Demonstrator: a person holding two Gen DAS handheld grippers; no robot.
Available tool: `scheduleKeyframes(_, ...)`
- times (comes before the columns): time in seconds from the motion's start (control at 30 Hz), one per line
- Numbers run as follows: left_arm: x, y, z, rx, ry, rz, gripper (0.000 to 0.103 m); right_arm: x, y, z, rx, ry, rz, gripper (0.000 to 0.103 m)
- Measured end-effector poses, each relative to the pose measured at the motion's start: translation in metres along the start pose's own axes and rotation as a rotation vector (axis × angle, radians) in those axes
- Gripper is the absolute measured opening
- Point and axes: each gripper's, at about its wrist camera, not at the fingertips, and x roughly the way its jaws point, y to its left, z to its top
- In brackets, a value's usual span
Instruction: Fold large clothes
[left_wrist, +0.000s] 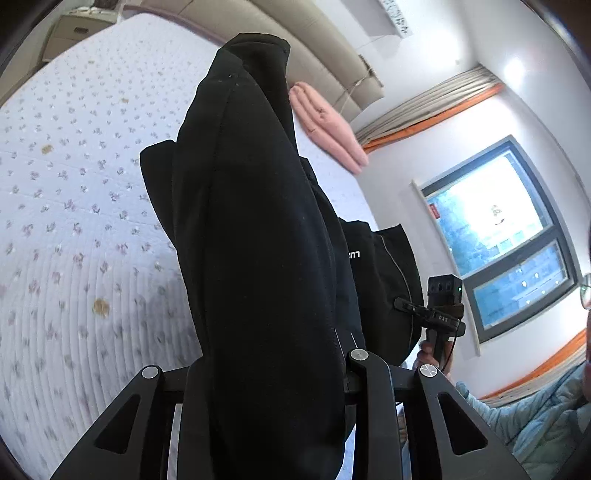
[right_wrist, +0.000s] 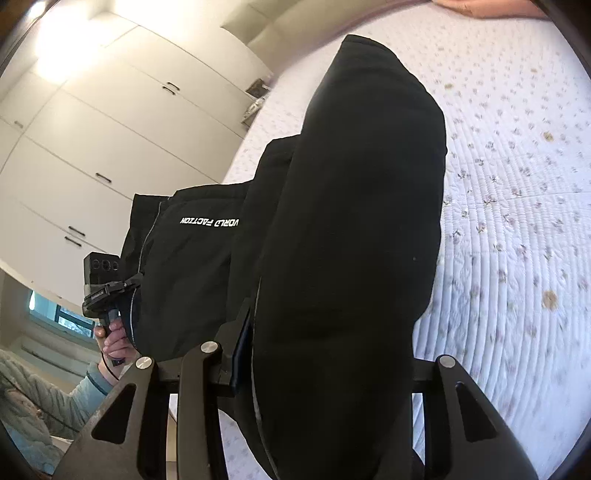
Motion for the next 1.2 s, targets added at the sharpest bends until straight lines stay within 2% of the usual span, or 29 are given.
scheduleKeyframes(0.17, -0.026, -0.025, -0.04, 0.005, -0.015, -0.002, 0.03, -0.02, 0.016, -0.015, -0.007, 0.003, 0.002, 0.046)
scheduleKeyframes(0.27, -0.028, -0.039, -0.073, 0.004, -0.011, 0.016, 0.03, -0.023, 0.014, -0.023, -0.002, 0.021, -0.006, 0.046)
scheduleKeyframes(0.43, -0.026, -0.04, -0.127, -0.04, 0.002, 0.035, 0.03, -0.033, 0.012, -0.035, 0.026, 0.069, -0.004, 0.046)
scheduleKeyframes(0.57, -0.013, -0.007, -0.165, -0.097, 0.02, 0.053, 0.03, -0.023, 0.004, -0.046, 0.046, 0.104, -0.021, 0.046)
scheduleKeyframes(0.67, -0.007, 0.043, -0.188, -0.199, 0.007, 0.058, 0.034, -0.012, -0.014, -0.057, 0.087, 0.095, -0.044, 0.046)
scheduleKeyframes(0.7, -0.006, 0.068, -0.194, -0.276, -0.003, 0.016, 0.036, -0.014, -0.023, -0.061, 0.115, 0.071, -0.042, 0.046)
scheduleKeyframes(0.73, -0.007, 0.079, -0.199, -0.311, -0.007, -0.003, 0.041, -0.015, -0.032, -0.064, 0.15, 0.051, -0.021, 0.047)
scheduleKeyframes(0.77, -0.006, 0.094, -0.204, -0.348, -0.01, -0.001, 0.044, -0.015, -0.035, -0.068, 0.168, 0.038, -0.008, 0.048)
scheduleKeyframes(0.8, -0.005, 0.102, -0.208, -0.376, -0.013, 0.007, 0.049, -0.014, -0.037, -0.072, 0.175, 0.029, -0.015, 0.055)
scheduleKeyframes(0.87, -0.009, 0.104, -0.214, -0.389, -0.026, -0.011, 0.052, -0.008, -0.034, -0.073, 0.189, 0.018, -0.09, 0.063)
scheduleKeyframes(0.9, -0.014, 0.099, -0.215, -0.378, -0.037, -0.003, 0.052, -0.006, -0.033, -0.075, 0.21, 0.013, -0.131, 0.072)
scheduleKeyframes(0.93, -0.02, 0.093, -0.216, -0.359, -0.044, 0.024, 0.052, -0.006, -0.034, -0.076, 0.242, 0.006, -0.168, 0.075)
scheduleKeyframes(0.97, -0.027, 0.087, -0.216, -0.333, -0.048, 0.065, 0.053, -0.009, -0.032, -0.079, 0.265, -0.001, -0.203, 0.077)
scheduleKeyframes(1.0, -0.038, 0.075, -0.217, -0.284, -0.044, 0.146, 0.056, -0.014, -0.03, -0.082, 0.284, -0.007, -0.261, 0.081)
scheduleKeyframes(1.1, -0.067, 0.037, -0.225, -0.174, -0.031, 0.348, 0.058, -0.041, -0.012, -0.097, 0.3, -0.055, -0.408, 0.081)
scheduleKeyframes(1.17, -0.083, 0.015, -0.23, -0.136, -0.029, 0.387, 0.059, -0.06, 0.006, -0.107, 0.297, -0.07, -0.528, 0.081)
scheduleKeyframes(1.2, -0.093, 0.002, -0.235, -0.126, -0.042, 0.388, 0.059, -0.07, 0.018, -0.112, 0.298, -0.081, -0.552, 0.081)
